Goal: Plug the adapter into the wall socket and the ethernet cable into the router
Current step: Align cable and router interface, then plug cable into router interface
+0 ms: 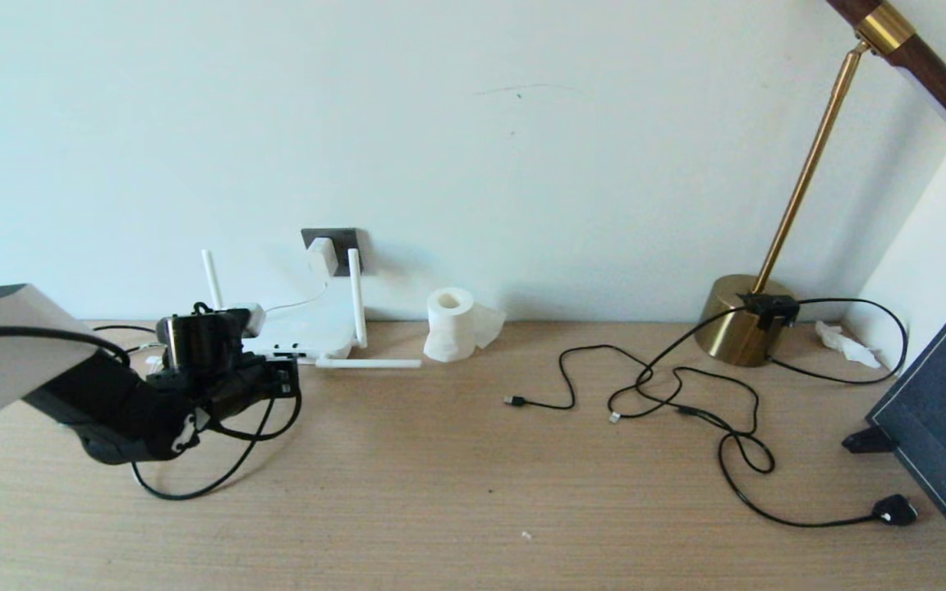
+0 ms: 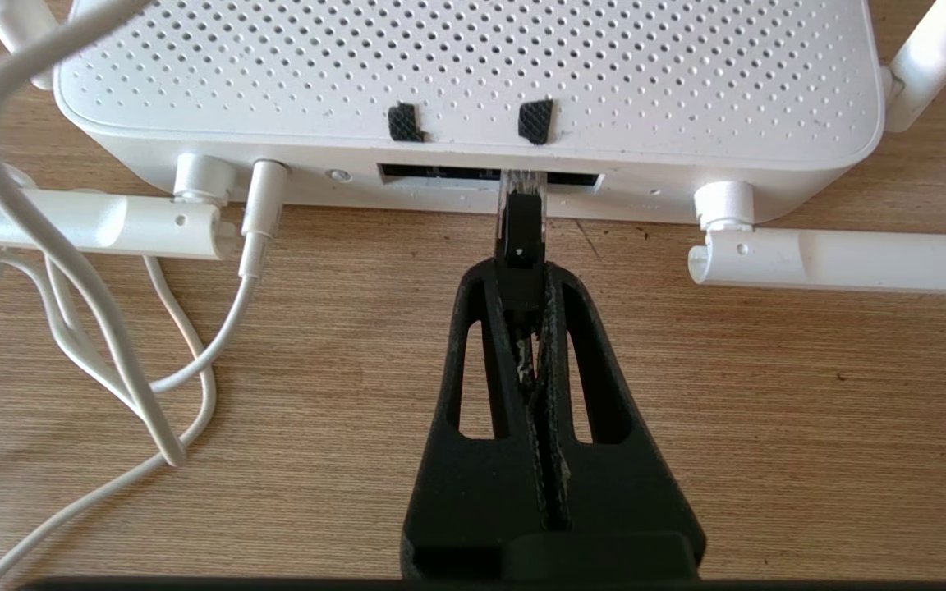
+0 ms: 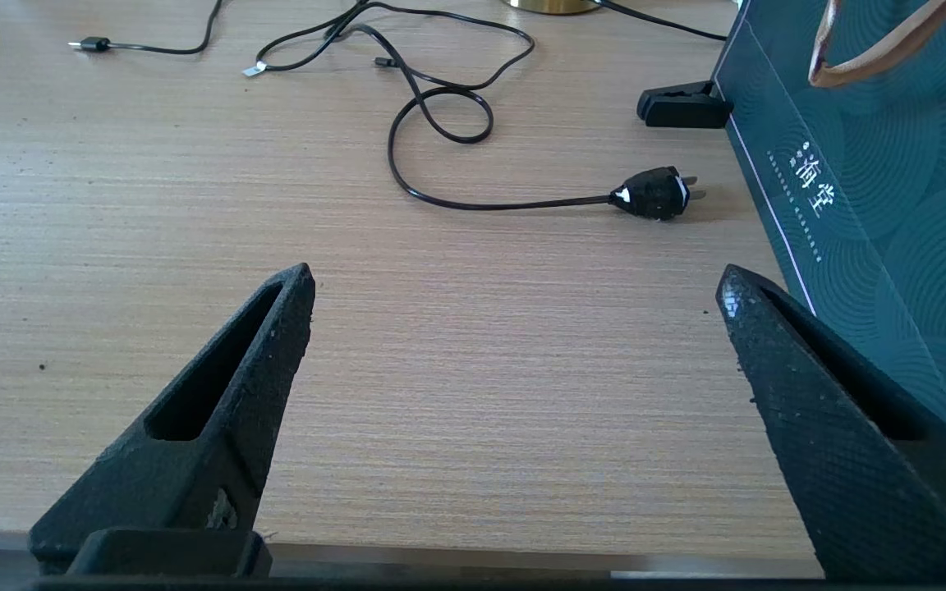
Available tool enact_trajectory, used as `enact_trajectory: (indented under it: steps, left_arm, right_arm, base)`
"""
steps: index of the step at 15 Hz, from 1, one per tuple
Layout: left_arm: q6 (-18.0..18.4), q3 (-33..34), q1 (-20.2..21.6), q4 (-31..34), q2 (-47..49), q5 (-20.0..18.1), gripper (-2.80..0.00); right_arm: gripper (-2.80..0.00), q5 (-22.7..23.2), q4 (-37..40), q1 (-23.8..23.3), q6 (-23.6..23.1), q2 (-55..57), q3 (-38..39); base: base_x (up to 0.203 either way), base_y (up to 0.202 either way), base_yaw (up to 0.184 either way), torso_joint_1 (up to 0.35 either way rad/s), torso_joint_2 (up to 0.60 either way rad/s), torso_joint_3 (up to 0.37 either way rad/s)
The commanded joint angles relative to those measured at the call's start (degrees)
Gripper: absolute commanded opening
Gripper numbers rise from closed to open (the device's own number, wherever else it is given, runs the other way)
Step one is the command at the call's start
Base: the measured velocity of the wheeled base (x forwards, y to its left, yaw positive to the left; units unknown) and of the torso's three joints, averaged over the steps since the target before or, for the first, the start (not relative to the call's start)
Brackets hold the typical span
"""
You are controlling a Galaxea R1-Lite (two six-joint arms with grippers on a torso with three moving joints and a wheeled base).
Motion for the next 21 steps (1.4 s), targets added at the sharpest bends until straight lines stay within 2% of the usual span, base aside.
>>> enact_trajectory:
  steps: [1, 21]
  left_arm:
    - [0.0, 0.1, 0.1, 0.2, -0.2, 0.0, -2.80]
    - [0.1, -0.7, 0.6, 0.2, 0.2, -0.1, -2.80]
  right_arm:
    - [0.00, 0.0, 0.1, 0.0, 0.0, 0.1, 0.0]
    - [0.00, 0.0, 0.1, 0.0, 0.1, 0.1, 0.0]
  base:
    - [0.000, 0.000, 0.000, 0.000, 0.00, 0.000]
    - [0.000, 0.000, 0.000, 0.000, 0.00, 0.000]
